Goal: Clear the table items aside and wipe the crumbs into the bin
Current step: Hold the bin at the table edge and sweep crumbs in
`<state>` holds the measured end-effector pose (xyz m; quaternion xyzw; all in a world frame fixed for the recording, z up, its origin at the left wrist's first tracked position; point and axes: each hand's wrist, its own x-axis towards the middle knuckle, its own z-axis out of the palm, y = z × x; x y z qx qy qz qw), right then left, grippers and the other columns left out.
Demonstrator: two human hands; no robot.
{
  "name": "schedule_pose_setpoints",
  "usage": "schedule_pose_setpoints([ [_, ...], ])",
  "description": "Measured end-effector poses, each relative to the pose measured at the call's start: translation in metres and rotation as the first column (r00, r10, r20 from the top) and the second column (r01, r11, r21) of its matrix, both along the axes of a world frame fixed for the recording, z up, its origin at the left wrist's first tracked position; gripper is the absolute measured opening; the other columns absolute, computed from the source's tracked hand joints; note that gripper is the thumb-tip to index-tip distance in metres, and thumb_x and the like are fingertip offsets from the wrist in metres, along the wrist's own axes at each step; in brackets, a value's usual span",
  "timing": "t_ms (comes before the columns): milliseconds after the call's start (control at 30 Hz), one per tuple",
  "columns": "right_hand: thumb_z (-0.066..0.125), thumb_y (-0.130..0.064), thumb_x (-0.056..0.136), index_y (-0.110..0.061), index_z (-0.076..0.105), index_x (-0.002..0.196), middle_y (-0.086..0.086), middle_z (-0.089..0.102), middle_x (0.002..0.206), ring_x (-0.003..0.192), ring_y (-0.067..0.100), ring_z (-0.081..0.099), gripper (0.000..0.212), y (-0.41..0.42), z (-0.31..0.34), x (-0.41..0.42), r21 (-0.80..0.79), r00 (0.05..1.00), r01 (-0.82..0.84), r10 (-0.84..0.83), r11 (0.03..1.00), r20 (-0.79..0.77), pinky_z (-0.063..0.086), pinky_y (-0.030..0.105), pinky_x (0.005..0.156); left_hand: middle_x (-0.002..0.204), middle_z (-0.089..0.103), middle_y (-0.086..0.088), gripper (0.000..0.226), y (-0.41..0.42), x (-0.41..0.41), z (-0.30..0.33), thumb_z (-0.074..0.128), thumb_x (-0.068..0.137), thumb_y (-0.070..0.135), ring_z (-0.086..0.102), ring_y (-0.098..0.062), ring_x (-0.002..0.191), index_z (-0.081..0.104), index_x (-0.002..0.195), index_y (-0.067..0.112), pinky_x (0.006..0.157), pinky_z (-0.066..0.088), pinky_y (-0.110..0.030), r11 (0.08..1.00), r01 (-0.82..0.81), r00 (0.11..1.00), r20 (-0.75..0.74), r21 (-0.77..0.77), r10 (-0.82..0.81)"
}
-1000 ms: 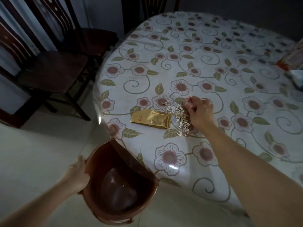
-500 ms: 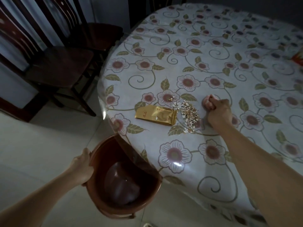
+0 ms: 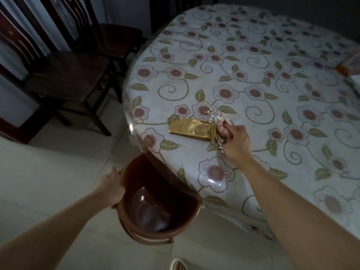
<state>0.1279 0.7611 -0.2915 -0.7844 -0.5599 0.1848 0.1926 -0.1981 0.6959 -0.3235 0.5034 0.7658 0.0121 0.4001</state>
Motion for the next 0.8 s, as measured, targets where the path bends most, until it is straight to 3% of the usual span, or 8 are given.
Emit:
schedule_pose_setpoints([
  [133, 0.04, 0.005, 0.092, -0.021, 0.052, 0.134, 0.008, 0.045, 0.126, 0.115, 0.025, 0.045, 0.051, -0.015, -0.001, -0.019, 0.022, 0.999, 0.019, -0.018, 1.0, -0.048, 0.034, 0.026, 0.085, 0.098, 0.053, -0.025, 0.023, 0.0, 0.001, -0.001, 0.041, 0.085, -0.01, 0.06, -0.034, 0.055, 0.039, 0.102, 0.004, 0.033, 0.046, -0.029, 1.0, 0.003, 1.0, 0.031, -0.022, -0.002],
  [300, 0.038, 0.003, 0.094, -0.022, 0.053, 0.133, 0.007, 0.045, 0.124, 0.104, 0.017, 0.048, 0.048, -0.034, 0.003, -0.041, 0.023, 0.992, 0.047, -0.044, 0.999, -0.114, 0.034, 0.023, 0.082, 0.106, 0.053, -0.028, 0.029, -0.001, 0.002, -0.002, 0.043, 0.081, -0.013, 0.063, -0.047, 0.086, 0.039, 0.107, 0.0, 0.054, 0.057, -0.042, 0.999, 0.014, 1.0, 0.018, -0.048, -0.013],
  [400, 0.037, -0.001, 0.096, -0.021, 0.053, 0.133, 0.007, 0.046, 0.126, 0.103, 0.015, 0.046, 0.045, -0.045, 0.004, -0.053, 0.011, 0.992, 0.053, -0.052, 0.999, -0.117, 0.033, 0.022, 0.081, 0.106, 0.052, -0.03, 0.027, -0.002, 0.002, 0.0, 0.04, 0.082, -0.009, 0.062, -0.044, 0.075, 0.039, 0.107, 0.002, 0.038, 0.048, -0.034, 0.999, 0.015, 0.999, 0.038, -0.045, -0.013],
  [533, 0.039, 0.001, 0.093, -0.022, 0.052, 0.133, 0.005, 0.045, 0.127, 0.104, 0.016, 0.048, 0.048, -0.061, 0.006, -0.069, 0.014, 0.991, 0.07, -0.068, 0.997, -0.114, 0.036, 0.024, 0.078, 0.106, 0.053, -0.03, 0.025, -0.003, 0.002, 0.003, 0.041, 0.084, -0.004, 0.064, -0.045, 0.076, 0.037, 0.108, 0.003, 0.036, 0.046, -0.032, 0.999, 0.013, 0.999, 0.03, -0.034, -0.012],
  [600, 0.041, 0.002, 0.092, -0.021, 0.052, 0.133, 0.006, 0.047, 0.125, 0.094, 0.013, 0.045, 0.048, -0.067, 0.006, -0.078, 0.028, 0.99, 0.093, -0.089, 0.995, -0.112, 0.036, 0.024, 0.076, 0.107, 0.052, -0.029, 0.025, -0.002, 0.003, 0.003, 0.041, 0.084, -0.002, 0.064, -0.044, 0.076, 0.037, 0.109, 0.003, 0.04, 0.049, -0.034, 0.999, 0.006, 1.0, 0.027, -0.038, -0.005],
  [700, 0.044, 0.002, 0.09, -0.019, 0.052, 0.133, 0.007, 0.047, 0.122, 0.093, 0.017, 0.049, 0.048, -0.077, 0.007, -0.094, 0.029, 0.981, 0.152, -0.147, 0.988, -0.129, 0.045, 0.03, 0.081, 0.108, 0.05, -0.024, 0.027, -0.002, 0.002, 0.003, 0.044, 0.086, 0.002, 0.064, -0.043, 0.081, 0.038, 0.112, 0.002, 0.058, 0.059, -0.044, 0.998, -0.015, 1.0, 0.025, -0.058, 0.017],
  [800, 0.048, 0.005, 0.088, -0.021, 0.049, 0.135, 0.002, 0.044, 0.12, 0.094, 0.013, 0.045, 0.053, -0.09, 0.006, -0.118, 0.014, 0.962, 0.227, -0.222, 0.974, -0.156, 0.043, 0.025, 0.08, 0.112, 0.049, -0.024, 0.03, -0.002, 0.003, 0.004, 0.044, 0.088, 0.002, 0.063, -0.042, 0.082, 0.038, 0.117, 0.001, 0.058, 0.06, -0.046, 0.997, -0.028, 0.999, 0.041, -0.066, 0.031],
])
